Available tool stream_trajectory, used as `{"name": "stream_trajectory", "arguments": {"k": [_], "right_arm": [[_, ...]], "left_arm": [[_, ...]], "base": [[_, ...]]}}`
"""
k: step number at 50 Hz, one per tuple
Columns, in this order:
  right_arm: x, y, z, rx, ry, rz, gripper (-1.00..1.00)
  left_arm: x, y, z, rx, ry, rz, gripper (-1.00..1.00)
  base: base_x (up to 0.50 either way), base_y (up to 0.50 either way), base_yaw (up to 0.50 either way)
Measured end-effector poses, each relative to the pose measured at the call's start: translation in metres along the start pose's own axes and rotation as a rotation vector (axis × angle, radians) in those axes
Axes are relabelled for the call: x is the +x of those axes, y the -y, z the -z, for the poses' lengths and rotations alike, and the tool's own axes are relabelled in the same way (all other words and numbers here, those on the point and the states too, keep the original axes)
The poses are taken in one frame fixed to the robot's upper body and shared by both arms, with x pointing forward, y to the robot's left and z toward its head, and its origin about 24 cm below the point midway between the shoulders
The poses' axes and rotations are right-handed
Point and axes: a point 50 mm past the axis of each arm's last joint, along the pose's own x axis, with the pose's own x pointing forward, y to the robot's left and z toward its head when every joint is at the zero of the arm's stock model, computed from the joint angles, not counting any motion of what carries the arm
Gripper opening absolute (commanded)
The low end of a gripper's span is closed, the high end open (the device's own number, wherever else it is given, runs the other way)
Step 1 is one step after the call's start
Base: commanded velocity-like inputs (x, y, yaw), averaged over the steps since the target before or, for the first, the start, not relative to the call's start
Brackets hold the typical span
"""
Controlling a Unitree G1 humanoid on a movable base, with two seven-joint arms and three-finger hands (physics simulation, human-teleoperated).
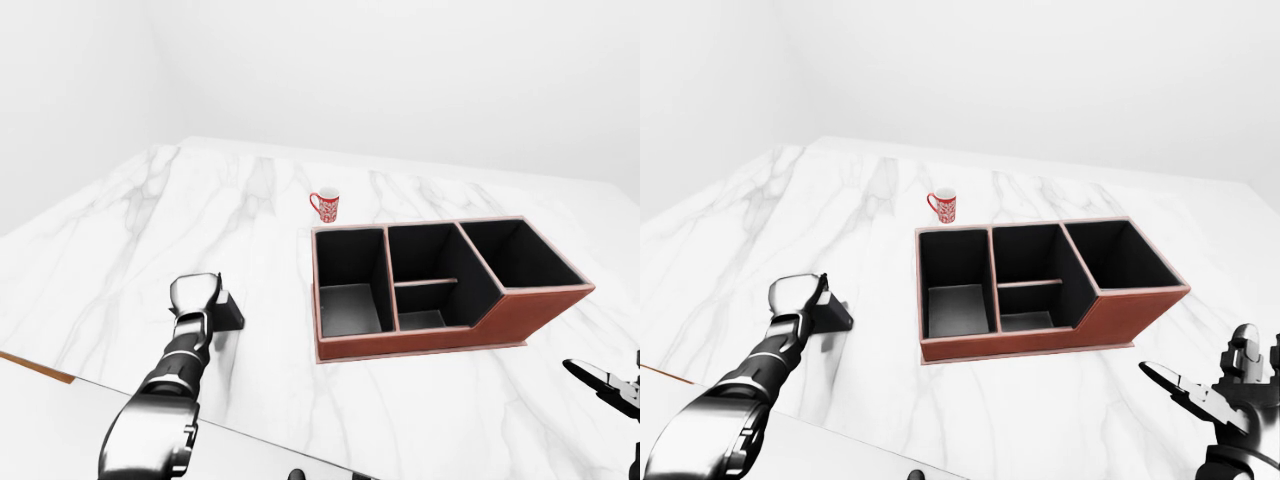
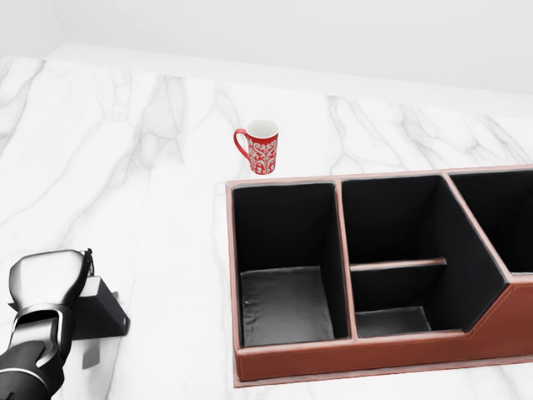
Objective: Pick up the book and place it in the left compartment of the caddy.
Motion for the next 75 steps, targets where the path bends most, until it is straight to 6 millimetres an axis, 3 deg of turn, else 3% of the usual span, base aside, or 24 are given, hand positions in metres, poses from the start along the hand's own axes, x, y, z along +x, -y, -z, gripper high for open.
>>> {"name": "stream_trajectory", "arguments": {"k": [15,25,39,62,75], "right_arm": [[0.000,0.000,-0.001,-0.002,0.002,-0.001,1.00],[-0.001,0.000,-0.001,-0.003,0.002,-0.001,1.00],[-0.001,0.000,0.000,-0.001,-0.001,0.002,1.00],[0.001,0.001,0.001,0.004,-0.006,0.006,1.00],[0.000,0.001,0.000,0.004,-0.001,0.005,1.00]], "left_arm": [[-0.009,0.000,0.001,-0.020,0.026,-0.081,-1.00],[-0.024,-0.021,0.001,-0.067,0.052,-0.263,-1.00],[-0.058,-0.070,0.006,-0.102,0.059,-0.489,-1.00],[-0.133,-0.159,0.003,-0.195,0.088,-0.655,-1.00],[-0.162,-0.182,-0.009,-0.251,0.153,-0.697,-1.00]], "base": [[0.00,0.00,0.00],[0.00,0.00,0.00],[0.00,0.00,0.00],[0.00,0.00,0.00],[0.00,0.00,0.00]]}}
